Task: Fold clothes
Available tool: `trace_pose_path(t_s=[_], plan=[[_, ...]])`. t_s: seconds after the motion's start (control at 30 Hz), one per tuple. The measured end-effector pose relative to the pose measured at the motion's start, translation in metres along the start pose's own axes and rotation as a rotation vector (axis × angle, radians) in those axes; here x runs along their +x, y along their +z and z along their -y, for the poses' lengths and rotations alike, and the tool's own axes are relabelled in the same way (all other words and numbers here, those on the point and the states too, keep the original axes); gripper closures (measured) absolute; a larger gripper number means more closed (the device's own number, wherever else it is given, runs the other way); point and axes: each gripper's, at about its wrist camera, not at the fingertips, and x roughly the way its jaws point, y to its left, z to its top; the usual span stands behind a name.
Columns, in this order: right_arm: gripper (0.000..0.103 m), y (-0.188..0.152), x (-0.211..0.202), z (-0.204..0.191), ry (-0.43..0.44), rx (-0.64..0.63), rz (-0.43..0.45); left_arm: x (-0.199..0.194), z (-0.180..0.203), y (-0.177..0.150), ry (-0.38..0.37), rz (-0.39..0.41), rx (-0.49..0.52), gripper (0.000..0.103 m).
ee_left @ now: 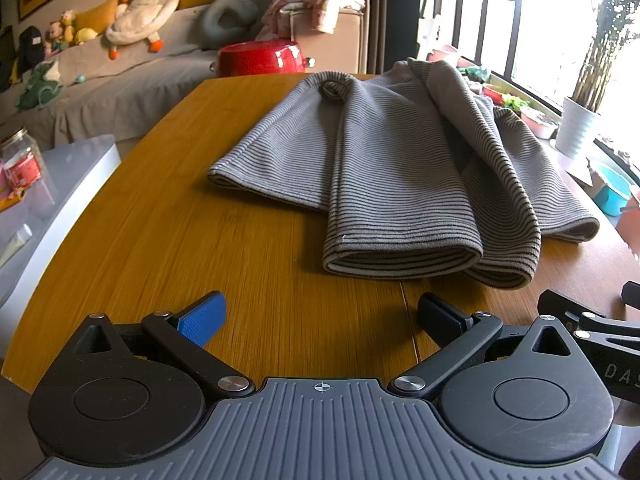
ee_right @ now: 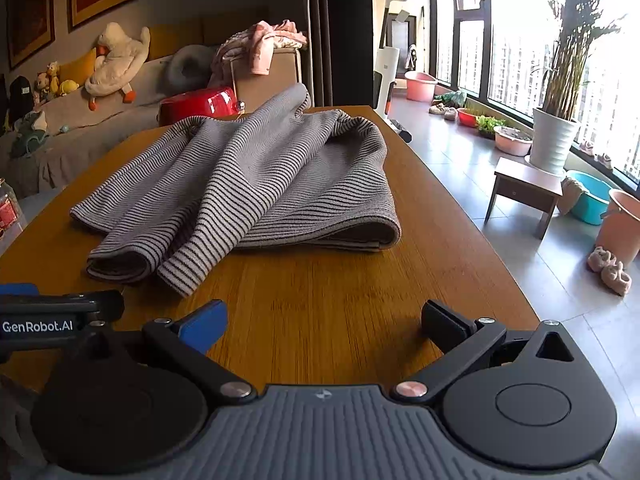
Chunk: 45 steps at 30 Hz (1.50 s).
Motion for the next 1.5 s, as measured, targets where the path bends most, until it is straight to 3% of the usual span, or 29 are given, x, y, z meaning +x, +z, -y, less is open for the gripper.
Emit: trace_pose_path(t_s=[1.5], plan=[[0.000,-0.0024,0.0013,-0.0030,-0.008,-0.010,0.001,-0.0041,-0.0010,0.0015,0.002,0.013,0.003,0.000]])
